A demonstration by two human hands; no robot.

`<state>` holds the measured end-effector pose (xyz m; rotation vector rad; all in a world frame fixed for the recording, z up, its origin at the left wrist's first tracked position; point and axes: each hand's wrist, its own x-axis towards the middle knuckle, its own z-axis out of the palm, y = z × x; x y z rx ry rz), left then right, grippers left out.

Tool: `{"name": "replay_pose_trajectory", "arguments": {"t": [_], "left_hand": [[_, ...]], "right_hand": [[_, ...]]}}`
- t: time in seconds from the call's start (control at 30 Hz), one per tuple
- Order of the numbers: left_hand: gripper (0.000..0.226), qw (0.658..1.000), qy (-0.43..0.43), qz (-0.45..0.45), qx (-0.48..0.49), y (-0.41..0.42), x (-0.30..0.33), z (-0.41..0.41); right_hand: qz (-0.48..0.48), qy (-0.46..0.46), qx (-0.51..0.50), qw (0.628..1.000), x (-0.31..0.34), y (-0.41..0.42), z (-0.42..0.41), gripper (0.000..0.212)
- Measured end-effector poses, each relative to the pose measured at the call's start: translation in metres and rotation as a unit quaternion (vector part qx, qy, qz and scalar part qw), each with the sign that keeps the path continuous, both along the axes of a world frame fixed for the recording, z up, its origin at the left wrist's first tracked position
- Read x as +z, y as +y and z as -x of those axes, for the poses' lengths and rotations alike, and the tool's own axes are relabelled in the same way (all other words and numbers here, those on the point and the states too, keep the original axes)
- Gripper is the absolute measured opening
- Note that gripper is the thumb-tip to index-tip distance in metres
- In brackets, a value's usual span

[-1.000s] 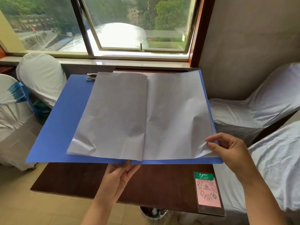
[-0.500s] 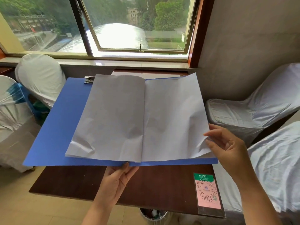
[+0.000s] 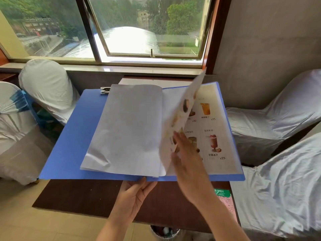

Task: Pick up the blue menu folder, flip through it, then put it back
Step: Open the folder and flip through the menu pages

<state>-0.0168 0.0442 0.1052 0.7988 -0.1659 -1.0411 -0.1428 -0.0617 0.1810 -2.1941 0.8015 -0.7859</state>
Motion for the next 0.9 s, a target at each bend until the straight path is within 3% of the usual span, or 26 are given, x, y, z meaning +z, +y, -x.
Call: {"name": "replay_pose_trajectory", "arguments": {"t": [0.07, 0.2, 0.37, 0.53, 0.7, 0.77, 0.9], "left_hand": [[0.036, 1.000, -0.019, -0.006, -0.012, -0.001, 0.002, 0.004], [0.029, 0.997, -0.065, -0.025, -0.035, 0.005, 0.004, 0.011], [0.034, 0.998, -0.055, -0.018, -0.032, 0.008, 0.004, 0.010], [0.038, 0.999, -0.043, 0.002, -0.030, 0.008, 0.004, 0.007], [0.038, 0.999, -0.033, 0.013, -0.024, 0.007, -0.001, 0.002], [0.040, 0.999, -0.029, 0.018, -0.032, 0.007, -0.002, -0.002], [0.041, 0.999, -0.023, 0.017, -0.027, 0.010, -0.004, -0.013]], "right_hand": [[0.089, 0.049, 0.023, 0.995, -0.010, 0.016, -0.013, 0.056], [0.099, 0.095, 0.085, 0.987, -0.019, 0.041, -0.028, 0.060], [0.131, 0.146, 0.123, 0.973, -0.026, 0.044, -0.033, 0.053], [0.156, 0.146, 0.134, 0.968, -0.030, 0.037, -0.032, 0.050], [0.104, 0.123, 0.196, 0.967, -0.029, 0.025, -0.025, 0.047], [0.102, 0.063, 0.144, 0.982, -0.021, 0.014, -0.012, 0.047], [0.162, -0.016, -0.142, 0.976, -0.007, -0.036, 0.036, 0.054]]}}
